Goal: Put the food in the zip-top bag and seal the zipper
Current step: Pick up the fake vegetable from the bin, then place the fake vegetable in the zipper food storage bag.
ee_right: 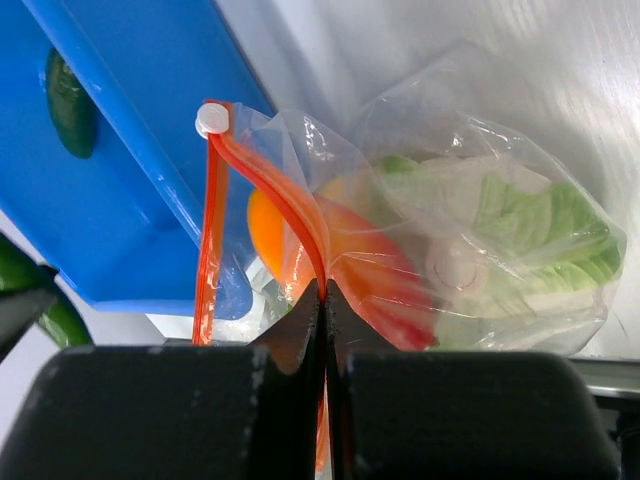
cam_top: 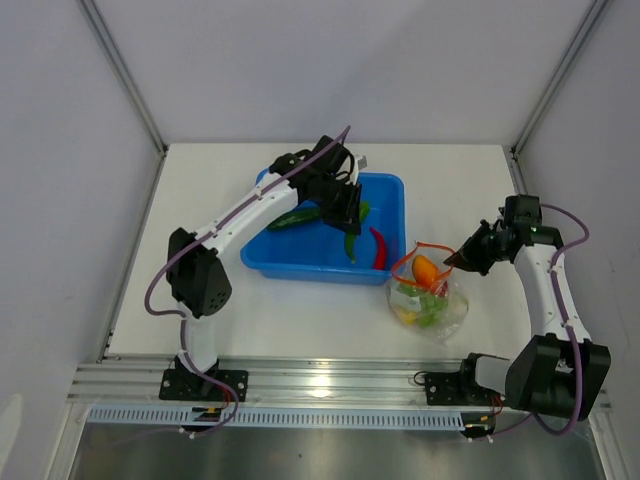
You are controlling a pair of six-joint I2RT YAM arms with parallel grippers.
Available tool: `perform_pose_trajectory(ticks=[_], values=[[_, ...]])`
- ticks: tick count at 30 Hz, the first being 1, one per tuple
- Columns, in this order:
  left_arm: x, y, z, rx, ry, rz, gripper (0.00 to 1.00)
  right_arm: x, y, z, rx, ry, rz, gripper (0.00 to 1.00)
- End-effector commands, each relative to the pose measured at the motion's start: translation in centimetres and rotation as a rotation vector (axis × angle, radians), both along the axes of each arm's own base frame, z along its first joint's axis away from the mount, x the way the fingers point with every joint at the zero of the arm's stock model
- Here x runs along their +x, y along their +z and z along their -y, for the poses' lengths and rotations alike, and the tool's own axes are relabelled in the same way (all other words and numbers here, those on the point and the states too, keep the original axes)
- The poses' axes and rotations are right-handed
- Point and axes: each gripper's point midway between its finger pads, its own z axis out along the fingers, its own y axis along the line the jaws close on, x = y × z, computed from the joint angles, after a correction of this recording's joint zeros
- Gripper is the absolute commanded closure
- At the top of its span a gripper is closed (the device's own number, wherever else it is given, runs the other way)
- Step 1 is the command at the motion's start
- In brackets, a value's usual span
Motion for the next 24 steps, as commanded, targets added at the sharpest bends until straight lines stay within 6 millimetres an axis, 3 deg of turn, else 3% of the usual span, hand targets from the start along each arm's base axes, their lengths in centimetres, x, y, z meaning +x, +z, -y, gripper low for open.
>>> perform_pose_trajectory(ticks=[1, 6, 13, 24], values=[[-3.8, 3.4, 1.6, -0.15, -0.123, -0.059, 0.99, 1.3, 1.5, 0.0, -0.01, 0.004, 0.113, 1.0], [-8.3, 6.4, 2.9, -0.291, -0.244, -0.111, 0.99, 1.1, 2.3, -0.7, -0.018, 0.037, 0.143, 1.0], [-12.4, 5.9, 4.1, -0.314, -0.317, -0.277, 1.0, 0.2, 3.8, -1.6, -0.113, 0.112, 0.243, 1.0], [-15.3, 6.9, 5.0, -0.392, -0.352, -0.399, 0.95, -1.5, 6.4, -1.7, -0.202, 0.177, 0.399, 1.0]])
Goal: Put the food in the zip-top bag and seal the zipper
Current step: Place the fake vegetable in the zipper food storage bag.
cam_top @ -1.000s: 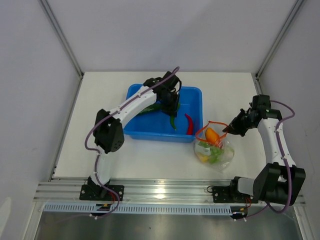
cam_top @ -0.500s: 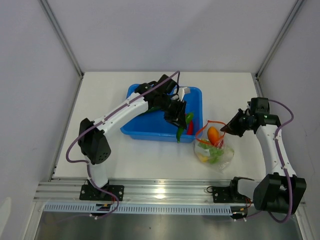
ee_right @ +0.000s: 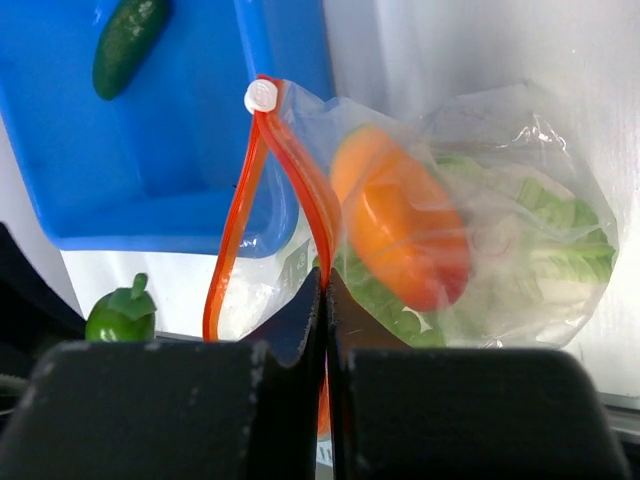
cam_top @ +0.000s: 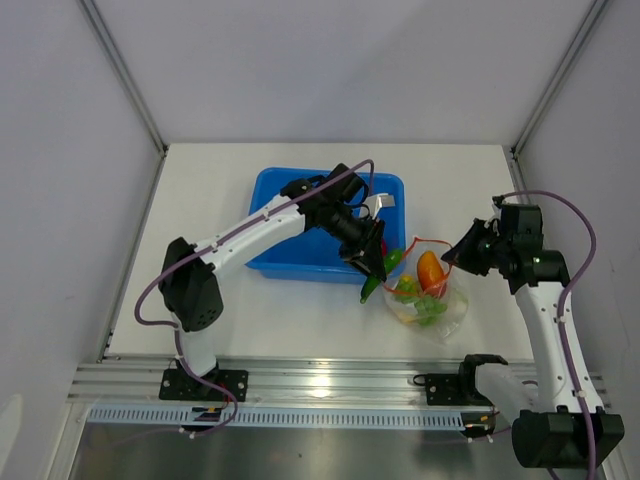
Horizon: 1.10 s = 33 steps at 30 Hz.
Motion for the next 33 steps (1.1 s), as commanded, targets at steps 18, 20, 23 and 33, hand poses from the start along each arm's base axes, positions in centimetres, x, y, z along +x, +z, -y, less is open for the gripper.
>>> perform_pose_trajectory(ticks=[18, 20, 23, 33], values=[[-2.9, -1.0, 3.7, 0.114, 0.019, -0.248, 0.87, -2.8, 2.4, -1.3, -0.038, 0.111, 0.184, 1.0], [-2.4, -1.4, 4.1, 0.128, 0.045, -0.25, 0.82, -2.9, 2.3, -1.3, -0.037, 0.11, 0.183, 1.0], [-1.6, -1.6, 4.7, 0.145, 0.08, -0.245, 0.79, -2.9, 2.2, -1.3, -0.032, 0.104, 0.186, 1.0], [1.2, -1.5, 6.5, 0.199, 0.212, -0.3, 0.81, -3.3, 2.0, -1.1, -0.037, 0.077, 0.181, 1.0]])
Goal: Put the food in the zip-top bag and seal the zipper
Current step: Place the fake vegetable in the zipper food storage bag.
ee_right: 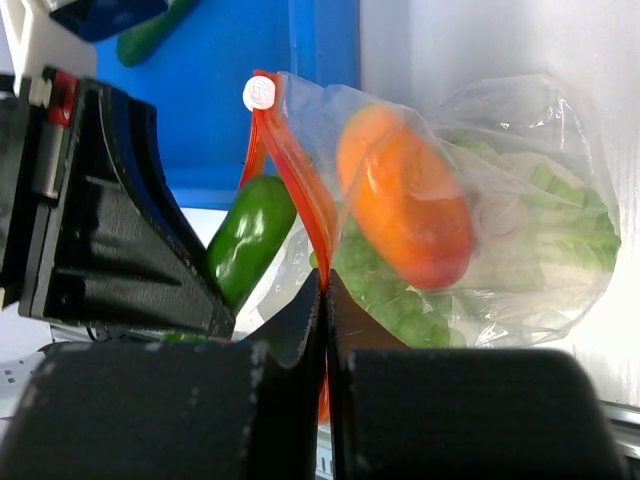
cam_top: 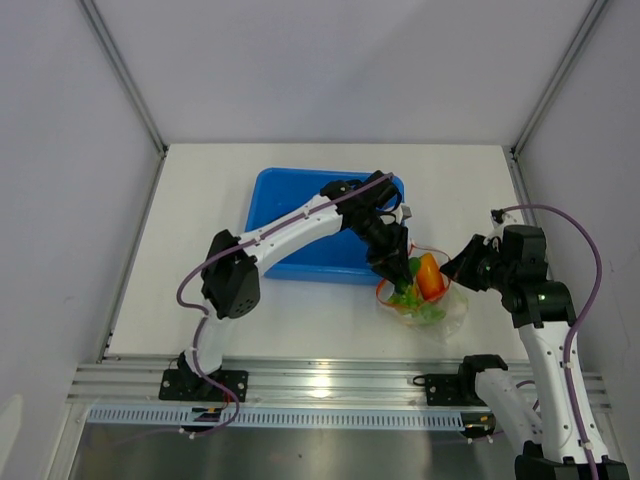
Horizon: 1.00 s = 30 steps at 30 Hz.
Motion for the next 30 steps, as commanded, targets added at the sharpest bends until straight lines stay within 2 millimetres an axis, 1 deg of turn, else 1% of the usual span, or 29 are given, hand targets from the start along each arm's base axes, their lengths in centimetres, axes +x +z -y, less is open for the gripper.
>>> perform_pose_trajectory(ticks=[1, 3, 5, 6, 8, 9, 11, 12, 13, 14, 16, 17, 19, 20, 22, 23, 24, 26, 27, 29, 30], values=[[1.3, 1.1, 1.2, 0.013, 0.075, -0.029, 0.8, 0.2, 0.7, 0.1, -0.004, -0.012, 0.033, 1.0], [1.5, 0.7, 1.6, 0.029, 0.095, -0.037, 0.79, 0.2, 0.7, 0.1, -0.001, -0.014, 0.038, 1.0], [1.6, 0.6, 1.9, 0.036, 0.111, -0.027, 0.73, 0.2, 0.7, 0.0, 0.005, -0.017, 0.034, 1.0], [1.9, 0.6, 2.1, 0.044, 0.125, -0.008, 0.62, 0.2, 0.7, 0.0, 0.008, -0.016, 0.034, 1.0], [1.9, 0.4, 2.2, 0.056, 0.129, 0.001, 0.53, 0.2, 0.6, -0.1, 0.019, -0.02, 0.033, 1.0], [1.8, 0.1, 2.1, 0.075, 0.133, -0.007, 0.44, 0.1, 0.5, -0.2, 0.023, -0.02, 0.032, 1.0], [1.9, -0.1, 2.2, 0.081, 0.139, -0.011, 0.32, 0.0, 0.4, -0.2, 0.032, -0.021, 0.03, 1.0], [2.0, 0.2, 2.4, 0.071, 0.138, -0.009, 0.28, 0.0, 0.4, -0.3, 0.033, -0.022, 0.028, 1.0], [2.1, -0.1, 2.5, 0.08, 0.139, -0.011, 0.27, -0.1, 0.4, -0.3, 0.035, -0.021, 0.028, 1.0], [2.4, 0.9, 2.7, 0.06, 0.14, 0.011, 0.27, -0.1, 0.4, -0.3, 0.033, -0.02, 0.03, 1.0], [2.5, 1.4, 2.5, 0.059, 0.135, 0.043, 0.25, -0.1, 0.5, -0.2, 0.028, -0.022, 0.033, 1.0], [2.7, 2.2, 2.5, 0.04, 0.132, 0.068, 0.25, -0.1, 0.5, -0.2, 0.026, -0.02, 0.032, 1.0], [2.7, 2.9, 2.2, 0.025, 0.122, 0.11, 0.25, 0.0, 0.7, -0.1, 0.022, -0.019, 0.037, 1.0], [2.8, 3.6, 1.9, 0.012, 0.122, 0.136, 0.25, -0.1, 0.8, -0.1, 0.019, -0.02, 0.038, 1.0], [2.8, 3.9, 1.5, -0.003, 0.105, 0.17, 0.25, 0.0, 1.0, 0.0, 0.014, -0.022, 0.042, 1.0], [2.9, 4.9, 1.2, -0.021, 0.107, 0.206, 0.25, 0.0, 1.0, 0.0, 0.012, -0.023, 0.036, 1.0], [2.9, 4.8, 0.8, -0.023, 0.094, 0.229, 0.27, 0.0, 0.9, 0.1, 0.01, -0.028, 0.027, 1.0], [3.1, 5.3, 0.2, -0.02, 0.088, 0.285, 0.28, -0.2, 0.9, 0.4, 0.0, -0.049, -0.002, 1.0], [3.6, 5.8, -0.4, -0.019, 0.083, 0.359, 0.29, -0.2, 1.0, 0.5, -0.001, -0.057, -0.013, 1.0], [4.4, 6.1, -1.5, 0.008, 0.091, 0.444, 0.29, -0.3, 1.0, 0.4, 0.011, -0.067, -0.062, 1.0], [5.0, 5.7, -2.4, 0.036, 0.086, 0.49, 0.29, -0.2, 2.2, 0.2, 0.025, -0.059, -0.047, 1.0]])
